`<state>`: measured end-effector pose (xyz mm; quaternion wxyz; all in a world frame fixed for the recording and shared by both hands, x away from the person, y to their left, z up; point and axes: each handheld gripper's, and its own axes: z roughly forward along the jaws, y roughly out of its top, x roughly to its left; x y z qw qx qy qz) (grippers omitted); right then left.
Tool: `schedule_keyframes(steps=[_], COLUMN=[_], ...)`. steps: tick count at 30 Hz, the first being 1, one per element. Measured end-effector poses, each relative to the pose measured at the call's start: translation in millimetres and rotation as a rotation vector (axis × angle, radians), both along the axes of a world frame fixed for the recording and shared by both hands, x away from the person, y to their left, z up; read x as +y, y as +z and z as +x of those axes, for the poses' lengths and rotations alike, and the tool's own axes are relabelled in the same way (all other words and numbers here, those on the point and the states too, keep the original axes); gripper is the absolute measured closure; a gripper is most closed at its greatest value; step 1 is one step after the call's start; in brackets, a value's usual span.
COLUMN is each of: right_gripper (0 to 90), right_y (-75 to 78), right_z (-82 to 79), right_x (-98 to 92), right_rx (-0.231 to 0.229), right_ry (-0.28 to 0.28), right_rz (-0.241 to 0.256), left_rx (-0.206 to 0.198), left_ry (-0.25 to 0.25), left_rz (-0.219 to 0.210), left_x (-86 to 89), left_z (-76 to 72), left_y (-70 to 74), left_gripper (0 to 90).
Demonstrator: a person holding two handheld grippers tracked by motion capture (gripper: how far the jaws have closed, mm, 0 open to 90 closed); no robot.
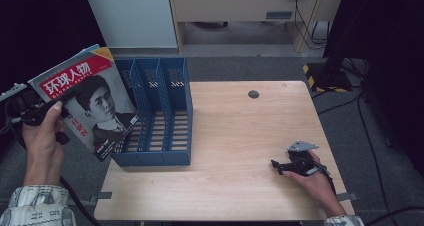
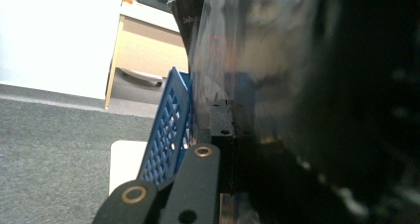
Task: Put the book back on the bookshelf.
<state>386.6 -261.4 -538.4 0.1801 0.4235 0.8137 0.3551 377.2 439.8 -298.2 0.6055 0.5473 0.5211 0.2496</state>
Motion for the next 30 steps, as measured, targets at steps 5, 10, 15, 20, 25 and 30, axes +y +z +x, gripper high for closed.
schedule_keyframes(steps=[5,10,15,20,25,30], right_gripper=[14.8,14.8,14.8,14.8,14.8,14.8], right_y=[0.0,0.0,0.0,0.0,0.0,0.0], right_z=[0.1,0.1,0.1,0.1,0.1,0.1], right_x=[-0.2,-0.2,-0.1,0.0,0.0,0.0], right_rx=[0.000,0.000,0.000,0.000,0.000,0.000], right_ry=[0.003,0.003,0.001,0.001,0.001,0.001], right_rz=[-0.001,-0.001,0.000,-0.001,0.000,0.000], left_rx=[-0.013,-0.028,-0.036,-0.033,-0.040,-0.047], left_ry=[0.002,-0.003,-0.004,-0.003,0.005,0.013], left_rz=[0.003,0.014,0.012,0.030,0.026,0.024], left_x=[-4.6,-7.3,-8.8,-10.7,-10.1,-10.4], left_z=[5.6,8.7,10.7,15.7,18.9,20.9], left_y=[3.3,6.2,6.0,5.3,4.6,4.4], left_gripper=[86.6,86.7,86.6,86.7,86.7,86.7])
